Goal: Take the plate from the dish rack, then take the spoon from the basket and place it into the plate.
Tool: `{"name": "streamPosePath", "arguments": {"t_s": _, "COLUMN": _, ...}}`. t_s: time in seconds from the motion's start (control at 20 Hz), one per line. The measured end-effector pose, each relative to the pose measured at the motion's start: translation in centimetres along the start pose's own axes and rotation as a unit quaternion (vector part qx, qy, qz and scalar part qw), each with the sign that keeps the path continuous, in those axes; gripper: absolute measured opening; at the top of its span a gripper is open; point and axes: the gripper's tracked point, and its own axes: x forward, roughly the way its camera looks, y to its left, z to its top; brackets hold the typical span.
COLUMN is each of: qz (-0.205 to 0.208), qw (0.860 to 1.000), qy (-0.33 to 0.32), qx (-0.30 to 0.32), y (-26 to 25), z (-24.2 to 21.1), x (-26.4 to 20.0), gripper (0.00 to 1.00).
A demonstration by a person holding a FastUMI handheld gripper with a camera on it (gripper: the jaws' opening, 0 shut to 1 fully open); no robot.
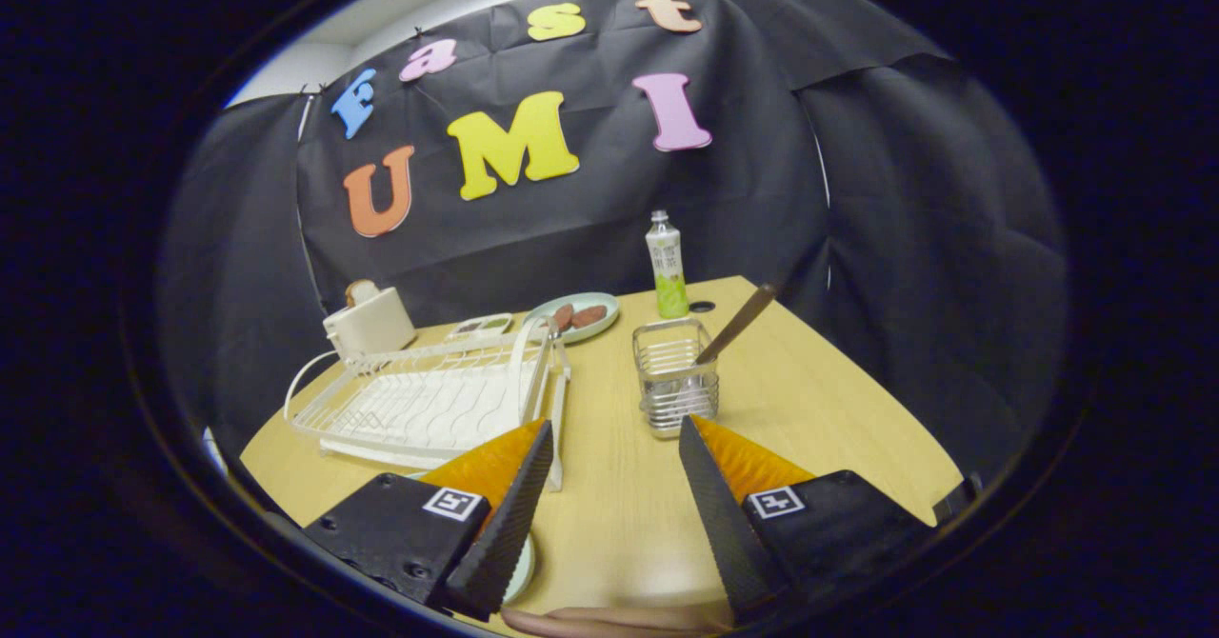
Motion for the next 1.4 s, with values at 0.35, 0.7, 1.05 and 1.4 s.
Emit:
{"name": "streamPosePath", "arguments": {"t_s": 0.35, "qz": -0.007, "qw": 1.000, "qy": -0.020, "qx": -0.021, "y": -5.4, "z": 1.8, "x": 5.2, "gripper": 0.98}}
{"name": "streamPosePath", "arguments": {"t_s": 0.7, "qz": -0.020, "qw": 0.997, "qy": -0.022, "qx": -0.077, "y": -6.1, "z": 4.0, "x": 9.1, "gripper": 1.00}}
{"name": "streamPosePath", "arguments": {"t_s": 1.05, "qz": 0.001, "qw": 0.995, "qy": 0.010, "qx": -0.098, "y": -4.2, "z": 4.5, "x": 13.1, "gripper": 0.82}}
{"name": "streamPosePath", "arguments": {"t_s": 1.4, "qz": -0.022, "qw": 0.994, "qy": 0.031, "qx": -0.099, "y": -4.7, "z": 5.1, "x": 16.5, "gripper": 0.49}}
